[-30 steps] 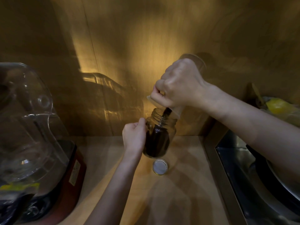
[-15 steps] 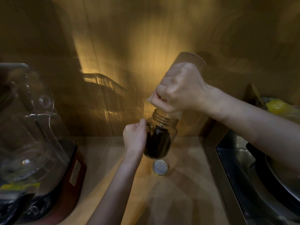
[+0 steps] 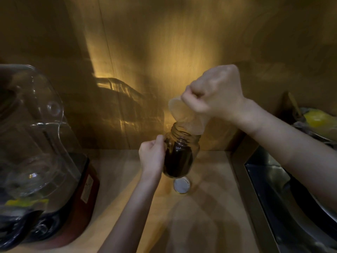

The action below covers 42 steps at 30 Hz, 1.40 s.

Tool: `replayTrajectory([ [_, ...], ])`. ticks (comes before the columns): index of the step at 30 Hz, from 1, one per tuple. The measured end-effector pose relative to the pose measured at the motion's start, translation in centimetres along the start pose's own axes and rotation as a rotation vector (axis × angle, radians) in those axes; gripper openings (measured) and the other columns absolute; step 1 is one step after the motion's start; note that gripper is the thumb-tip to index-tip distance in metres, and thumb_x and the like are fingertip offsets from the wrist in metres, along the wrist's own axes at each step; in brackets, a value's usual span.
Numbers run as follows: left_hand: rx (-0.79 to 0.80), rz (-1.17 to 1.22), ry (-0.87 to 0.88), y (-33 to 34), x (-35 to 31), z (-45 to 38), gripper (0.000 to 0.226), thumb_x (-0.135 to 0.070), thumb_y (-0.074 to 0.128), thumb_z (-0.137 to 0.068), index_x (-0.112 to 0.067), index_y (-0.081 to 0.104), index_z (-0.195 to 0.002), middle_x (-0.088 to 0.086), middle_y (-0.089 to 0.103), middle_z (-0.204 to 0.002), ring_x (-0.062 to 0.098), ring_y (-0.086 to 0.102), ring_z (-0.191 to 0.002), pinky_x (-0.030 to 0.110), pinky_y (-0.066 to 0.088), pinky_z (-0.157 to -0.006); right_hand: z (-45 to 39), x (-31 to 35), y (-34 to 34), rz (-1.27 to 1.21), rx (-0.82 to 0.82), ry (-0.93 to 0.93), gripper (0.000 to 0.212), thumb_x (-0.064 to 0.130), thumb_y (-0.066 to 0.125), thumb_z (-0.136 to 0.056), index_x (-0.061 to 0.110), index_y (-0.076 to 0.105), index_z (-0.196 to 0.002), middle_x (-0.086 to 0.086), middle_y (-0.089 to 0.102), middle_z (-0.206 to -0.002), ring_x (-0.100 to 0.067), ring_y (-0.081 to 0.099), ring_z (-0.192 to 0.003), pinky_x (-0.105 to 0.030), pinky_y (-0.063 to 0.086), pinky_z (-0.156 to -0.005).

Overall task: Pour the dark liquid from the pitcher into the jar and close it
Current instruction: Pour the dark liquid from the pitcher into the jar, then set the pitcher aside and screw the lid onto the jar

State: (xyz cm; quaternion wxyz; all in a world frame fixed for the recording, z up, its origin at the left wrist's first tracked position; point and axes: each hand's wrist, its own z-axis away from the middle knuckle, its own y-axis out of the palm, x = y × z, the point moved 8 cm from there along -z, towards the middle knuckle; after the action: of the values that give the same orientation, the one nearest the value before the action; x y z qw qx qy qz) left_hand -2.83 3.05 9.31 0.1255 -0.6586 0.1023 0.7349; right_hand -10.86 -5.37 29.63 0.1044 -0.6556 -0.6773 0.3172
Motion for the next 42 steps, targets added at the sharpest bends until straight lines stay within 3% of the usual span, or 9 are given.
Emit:
replayTrajectory([
  [5, -0.03, 0.002, -0.033, -1.1, 2.6, -0.1, 0.036, -0.022, 0.052, -0.078, -0.012, 0.047, -0.044, 0.011, 0.042, -0.055, 0.024, 0.04, -0.059, 0.034, 0.033, -0.062, 5.2, -3.0, 2.0, -0.149, -0.029, 0.397, 0.043, 0.014, 0.053, -0.074, 0.007, 0.049, -0.032, -0.008, 0.038, -0.027, -0.023, 0.039, -0.026, -0.027, 0.032, -0.029],
  [12, -0.052, -0.063, -0.143, -2.8, 8.7, -0.8, 0.027, -0.023, 0.051, -0.075, -0.013, 0.053, -0.05, 0.008, 0.045, -0.053, 0.021, 0.042, -0.057, 0.032, 0.034, -0.057, 14.9, -5.3, 8.0, -0.429, 0.032, 0.99, 0.048, 0.029, 0.048, -0.073, -0.009, 0.048, -0.043, -0.024, 0.04, -0.039, -0.028, 0.037, -0.037, -0.038, 0.034, -0.04],
  [15, -0.051, -0.015, -0.21, -3.3, 11.5, -0.6, 0.033, -0.013, 0.051, -0.081, -0.011, 0.048, -0.048, -0.005, 0.042, -0.037, 0.009, 0.038, -0.041, 0.021, 0.031, -0.042, 19.3, -5.0, 10.9, -0.609, -0.006, 1.26, 0.04, 0.017, 0.054, -0.076, 0.001, 0.039, -0.043, -0.014, 0.028, -0.046, -0.019, 0.026, -0.048, -0.034, 0.024, -0.047],
  [19, -0.03, 0.006, -0.265, -4.0, 14.6, -1.3, 0.026, -0.023, 0.051, -0.079, -0.007, 0.051, -0.058, 0.003, 0.042, -0.045, 0.019, 0.04, -0.048, 0.03, 0.033, -0.05, 24.9, -3.4, 15.7, -0.878, -0.002, 1.653, 0.02, 0.002, 0.055, -0.086, -0.001, 0.06, -0.066, -0.011, 0.04, -0.065, -0.02, 0.035, -0.061, -0.028, 0.029, -0.056],
  [22, -0.042, -0.059, -0.328, -4.8, 16.6, -1.3, 0.011, -0.02, 0.043, -0.09, -0.02, 0.051, -0.082, -0.014, 0.059, -0.046, 0.003, 0.053, -0.06, 0.009, 0.042, -0.052, 28.1, -2.4, 18.8, -0.953, 0.004, 1.851, 0.026, 0.003, 0.057, -0.089, 0.003, 0.056, -0.063, -0.003, 0.044, -0.058, -0.007, 0.042, -0.052, -0.016, 0.039, -0.049],
  [24, -0.06, -0.103, -0.334, -4.4, 17.4, -0.9, 0.005, -0.02, 0.044, -0.09, -0.02, 0.049, -0.092, -0.035, 0.058, -0.051, -0.004, 0.056, -0.064, 0.004, 0.042, -0.055, 29.8, -1.9, 20.7, -0.927, 0.002, 1.909, 0.042, 0.005, 0.056, -0.09, 0.016, 0.044, -0.05, 0.006, 0.04, -0.048, -0.003, 0.036, -0.044, -0.014, 0.034, -0.043],
  [28, -0.164, -0.015, -0.418, -3.3, 19.1, -0.6, 0.015, -0.018, 0.047, -0.087, -0.017, 0.05, -0.073, -0.021, 0.057, -0.042, 0.002, 0.047, -0.054, 0.01, 0.036, -0.049, 31.4, -0.9, 24.0, -0.867, 0.043, 1.965, 0.046, 0.003, 0.048, -0.088, 0.02, 0.04, -0.047, 0.012, 0.038, -0.035, -0.006, 0.032, -0.045, -0.024, 0.028, -0.048],
  [31, -0.103, -0.027, -0.394, -2.4, 20.3, -0.9, 0.036, -0.01, 0.048, -0.084, -0.012, 0.045, -0.048, -0.007, 0.039, -0.03, 0.005, 0.035, -0.037, 0.028, 0.031, -0.051, 31.3, -0.4, 25.7, -0.826, 0.126, 1.946, 0.041, 0.003, 0.046, -0.087, 0.018, 0.041, -0.049, 0.008, 0.04, -0.043, -0.005, 0.034, -0.045, -0.015, 0.029, -0.041],
  [42, -0.051, 0.012, -0.478, -1.7, 23.6, -0.4, 0.047, -0.012, 0.048, -0.085, -0.015, 0.037, -0.039, -0.005, 0.031, -0.031, 0.008, 0.027, -0.037, 0.034, 0.025, -0.055, 32.9, 0.6, 27.1, -0.812, 0.194, 1.904, 0.046, 0.012, 0.046, -0.096, 0.016, 0.038, -0.051, 0.002, 0.035, -0.052, -0.006, 0.031, -0.048, -0.017, 0.026, -0.043],
])
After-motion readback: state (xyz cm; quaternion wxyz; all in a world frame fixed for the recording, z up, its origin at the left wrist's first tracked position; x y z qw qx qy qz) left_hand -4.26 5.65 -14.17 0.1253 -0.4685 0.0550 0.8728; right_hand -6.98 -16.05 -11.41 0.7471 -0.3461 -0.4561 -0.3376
